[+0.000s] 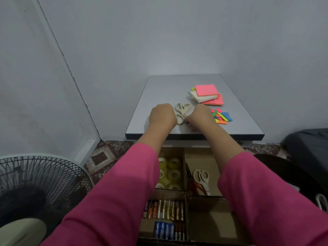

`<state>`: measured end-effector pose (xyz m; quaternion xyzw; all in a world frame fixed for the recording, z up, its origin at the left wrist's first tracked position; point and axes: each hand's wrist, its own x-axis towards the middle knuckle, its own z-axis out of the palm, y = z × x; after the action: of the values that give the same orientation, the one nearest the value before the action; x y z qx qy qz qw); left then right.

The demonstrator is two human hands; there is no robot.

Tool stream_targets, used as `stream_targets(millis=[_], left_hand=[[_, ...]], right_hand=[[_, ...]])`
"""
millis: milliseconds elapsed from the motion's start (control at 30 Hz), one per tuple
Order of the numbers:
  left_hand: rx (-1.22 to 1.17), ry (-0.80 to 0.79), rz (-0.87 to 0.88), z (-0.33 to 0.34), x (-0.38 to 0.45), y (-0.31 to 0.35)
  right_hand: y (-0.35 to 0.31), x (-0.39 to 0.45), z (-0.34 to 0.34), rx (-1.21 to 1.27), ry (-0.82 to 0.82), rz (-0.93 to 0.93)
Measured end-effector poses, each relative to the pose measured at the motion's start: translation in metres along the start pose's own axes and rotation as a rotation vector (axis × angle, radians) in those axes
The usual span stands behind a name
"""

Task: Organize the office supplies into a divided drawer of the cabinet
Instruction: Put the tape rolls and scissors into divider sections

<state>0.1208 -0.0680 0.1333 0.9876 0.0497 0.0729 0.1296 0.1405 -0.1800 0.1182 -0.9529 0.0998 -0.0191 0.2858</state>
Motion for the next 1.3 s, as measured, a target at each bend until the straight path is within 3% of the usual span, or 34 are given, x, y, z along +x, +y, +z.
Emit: stream_targets(millis=[267, 467, 800, 967, 1100, 1200, 1300], left_hand=[[-0.053, 0.006, 0.021, 0.001, 0.003, -0.005], [-0.18, 0.106, 0.087, 0.002, -0.011, -0.008], [-0.399, 0.226, 0.225, 0.035, -0.104, -0.028], [-0.358, 0.16, 0.345, 0.062, -0.151, -0.039], [-0.247, 0.148, 0.455, 0.074, -0.166, -0.044], [-0.223, 0.125, 0.483, 0.079, -0.166, -0.043], [-0.299, 0.103, 0.358, 0.085, -0.16, -0.043]], right_hand=[[0.008, -0.008, 0.0, 0.132, -0.002, -0.004], [0.025, -0.034, -0.014, 0.371, -0.008, -0.056], [0.098, -0.107, -0.03, 0.505, -0.235, -0.152], [0.14, -0.121, -0.025, 0.426, -0.428, -0.081], [0.158, -0.121, -0.021, 0.403, -0.535, 0.089], [0.157, -0.117, -0.012, 0.345, -0.515, 0.205], [0.148, -0.11, -0.001, 0.268, -0.463, 0.288]])
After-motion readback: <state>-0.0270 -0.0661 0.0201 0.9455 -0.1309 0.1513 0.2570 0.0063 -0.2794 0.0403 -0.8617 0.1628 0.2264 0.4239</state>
